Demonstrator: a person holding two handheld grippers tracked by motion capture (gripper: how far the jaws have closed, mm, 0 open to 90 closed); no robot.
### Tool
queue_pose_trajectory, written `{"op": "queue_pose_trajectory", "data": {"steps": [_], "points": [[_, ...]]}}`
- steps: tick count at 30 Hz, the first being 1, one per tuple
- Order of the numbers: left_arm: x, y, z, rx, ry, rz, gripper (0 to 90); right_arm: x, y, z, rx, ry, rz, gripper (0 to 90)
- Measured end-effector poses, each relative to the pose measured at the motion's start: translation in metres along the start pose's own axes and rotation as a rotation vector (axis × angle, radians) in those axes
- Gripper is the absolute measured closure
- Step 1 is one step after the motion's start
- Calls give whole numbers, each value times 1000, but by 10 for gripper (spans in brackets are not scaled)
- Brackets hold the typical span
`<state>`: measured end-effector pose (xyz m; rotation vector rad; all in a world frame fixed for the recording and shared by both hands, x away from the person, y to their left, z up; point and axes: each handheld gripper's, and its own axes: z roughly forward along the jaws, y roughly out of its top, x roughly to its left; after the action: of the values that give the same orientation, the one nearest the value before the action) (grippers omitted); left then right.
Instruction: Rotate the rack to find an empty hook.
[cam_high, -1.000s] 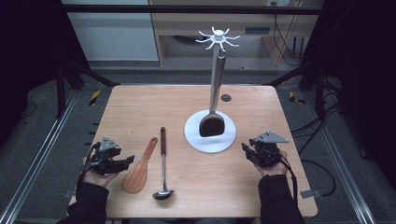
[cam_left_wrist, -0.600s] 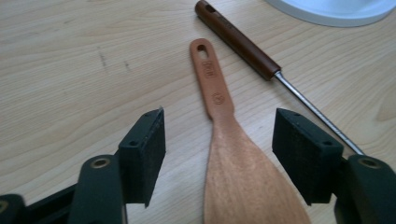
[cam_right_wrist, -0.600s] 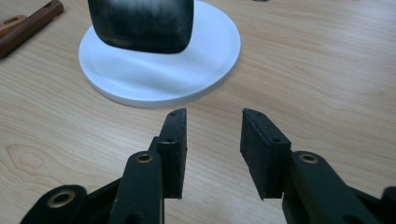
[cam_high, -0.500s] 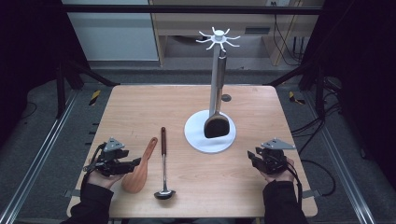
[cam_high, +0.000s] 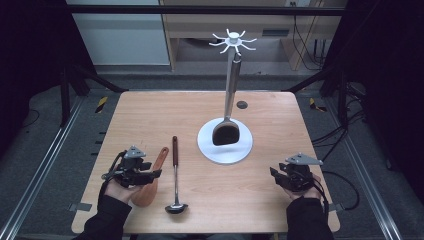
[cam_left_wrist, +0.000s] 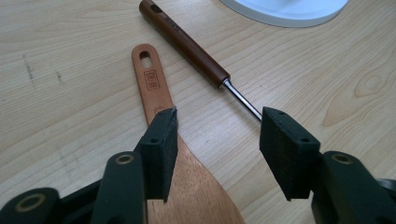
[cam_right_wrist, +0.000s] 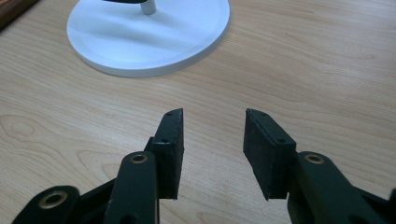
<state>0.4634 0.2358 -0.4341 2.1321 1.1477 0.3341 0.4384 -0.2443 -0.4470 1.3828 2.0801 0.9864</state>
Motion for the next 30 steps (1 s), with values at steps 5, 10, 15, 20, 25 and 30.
{"op": "queue_pose_trajectory", "data": {"steps": [5,10,15,20,25,30], "points": [[-9,6,3,0,8,19,472,1,1,2,4,-7,4,582],[-20,13,12,15,-2,33,502,3,1,3,6,0,10,582],[-25,20,24,36,0,36,533,3,1,3,9,3,12,583],[-29,20,34,37,14,3,542,3,1,4,9,0,5,583],[-30,17,46,68,15,-10,542,3,2,5,11,2,4,585],[-32,15,55,102,11,-12,542,4,2,6,14,8,1,587]]}}
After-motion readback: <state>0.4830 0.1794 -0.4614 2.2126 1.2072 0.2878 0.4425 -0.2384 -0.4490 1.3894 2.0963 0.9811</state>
